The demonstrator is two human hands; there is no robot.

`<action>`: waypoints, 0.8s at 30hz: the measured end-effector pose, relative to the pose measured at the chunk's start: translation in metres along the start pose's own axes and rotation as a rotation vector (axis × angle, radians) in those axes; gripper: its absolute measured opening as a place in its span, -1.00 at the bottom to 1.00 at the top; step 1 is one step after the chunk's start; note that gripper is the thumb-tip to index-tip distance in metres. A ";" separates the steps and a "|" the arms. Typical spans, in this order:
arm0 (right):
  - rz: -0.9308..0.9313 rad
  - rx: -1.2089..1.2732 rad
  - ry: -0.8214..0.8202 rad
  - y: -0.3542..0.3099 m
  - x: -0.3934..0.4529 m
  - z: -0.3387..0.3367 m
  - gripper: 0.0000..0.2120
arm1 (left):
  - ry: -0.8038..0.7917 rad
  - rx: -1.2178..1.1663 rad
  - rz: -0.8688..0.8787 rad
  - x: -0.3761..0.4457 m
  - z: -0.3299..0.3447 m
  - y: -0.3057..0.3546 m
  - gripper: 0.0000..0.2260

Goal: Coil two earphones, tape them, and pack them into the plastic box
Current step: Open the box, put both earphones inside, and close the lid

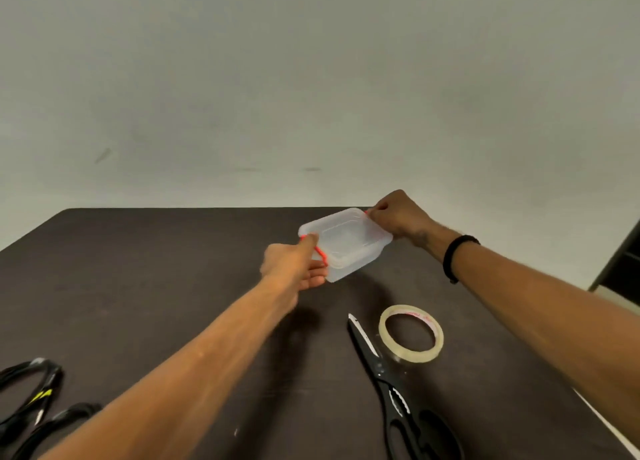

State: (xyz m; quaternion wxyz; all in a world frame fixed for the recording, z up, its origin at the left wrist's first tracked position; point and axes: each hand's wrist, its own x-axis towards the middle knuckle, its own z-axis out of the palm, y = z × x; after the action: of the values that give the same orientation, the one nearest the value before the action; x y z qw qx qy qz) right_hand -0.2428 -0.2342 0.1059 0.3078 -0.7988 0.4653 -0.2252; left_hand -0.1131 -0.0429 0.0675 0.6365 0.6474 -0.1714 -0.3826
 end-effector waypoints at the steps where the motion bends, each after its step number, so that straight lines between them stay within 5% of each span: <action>1: -0.004 0.044 -0.015 -0.010 -0.009 0.001 -0.77 | 0.026 0.012 0.028 -0.001 -0.016 0.007 -0.69; 10: 0.010 0.484 -0.227 -0.084 -0.132 0.034 -0.78 | 0.212 0.393 0.241 -0.050 -0.159 0.023 -0.71; 17: 0.071 0.443 -0.227 -0.071 -0.195 0.089 -0.85 | 0.311 0.865 0.349 -0.093 -0.201 -0.010 -0.62; 24: 0.026 0.383 -0.164 -0.066 -0.207 0.099 -0.88 | 0.329 0.856 0.417 -0.096 -0.206 -0.022 -0.60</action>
State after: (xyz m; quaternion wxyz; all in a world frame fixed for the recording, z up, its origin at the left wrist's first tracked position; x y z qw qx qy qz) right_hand -0.2350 0.0012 0.0664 0.4937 -0.7353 0.3976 -0.2399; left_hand -0.0343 0.1706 0.0517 0.3953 0.8541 -0.3362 -0.0353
